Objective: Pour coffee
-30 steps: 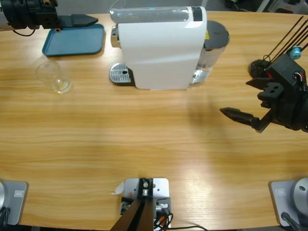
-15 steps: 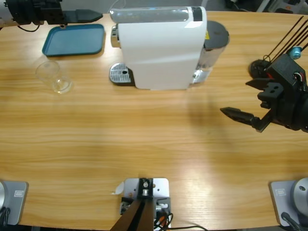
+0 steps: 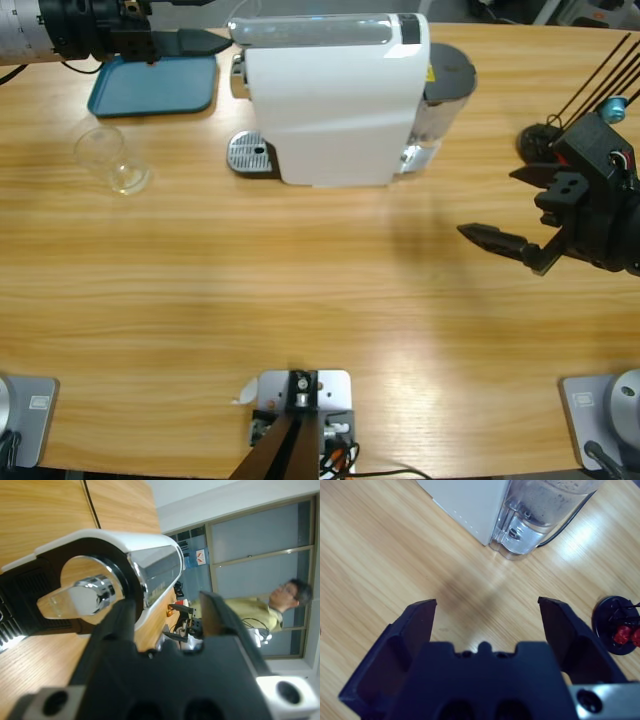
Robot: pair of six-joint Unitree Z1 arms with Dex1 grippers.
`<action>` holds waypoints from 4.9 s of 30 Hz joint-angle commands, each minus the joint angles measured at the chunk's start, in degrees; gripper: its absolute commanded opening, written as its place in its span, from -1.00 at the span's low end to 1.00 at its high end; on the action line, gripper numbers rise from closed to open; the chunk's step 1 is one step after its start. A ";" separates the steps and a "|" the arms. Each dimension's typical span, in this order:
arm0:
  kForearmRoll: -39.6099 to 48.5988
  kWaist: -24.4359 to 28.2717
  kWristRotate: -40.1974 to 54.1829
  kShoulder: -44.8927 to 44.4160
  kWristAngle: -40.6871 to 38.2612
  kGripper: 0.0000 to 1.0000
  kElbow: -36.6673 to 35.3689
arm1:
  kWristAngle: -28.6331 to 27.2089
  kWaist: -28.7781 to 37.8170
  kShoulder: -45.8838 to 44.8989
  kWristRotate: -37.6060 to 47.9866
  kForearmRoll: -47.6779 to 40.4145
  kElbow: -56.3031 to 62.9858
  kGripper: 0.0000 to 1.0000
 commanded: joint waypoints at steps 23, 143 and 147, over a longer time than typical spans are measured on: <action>-2.80 -0.55 -2.44 1.46 0.62 -1.00 -1.70 | 1.13 0.59 0.13 -0.37 0.77 0.27 0.69; 52.48 -22.78 47.76 -40.87 60.65 0.94 9.64 | 3.51 -48.37 12.72 11.40 -5.38 -5.44 0.26; 52.48 -22.78 47.76 -40.87 60.65 0.94 9.64 | 3.68 -48.46 12.91 11.40 -5.38 -5.53 0.26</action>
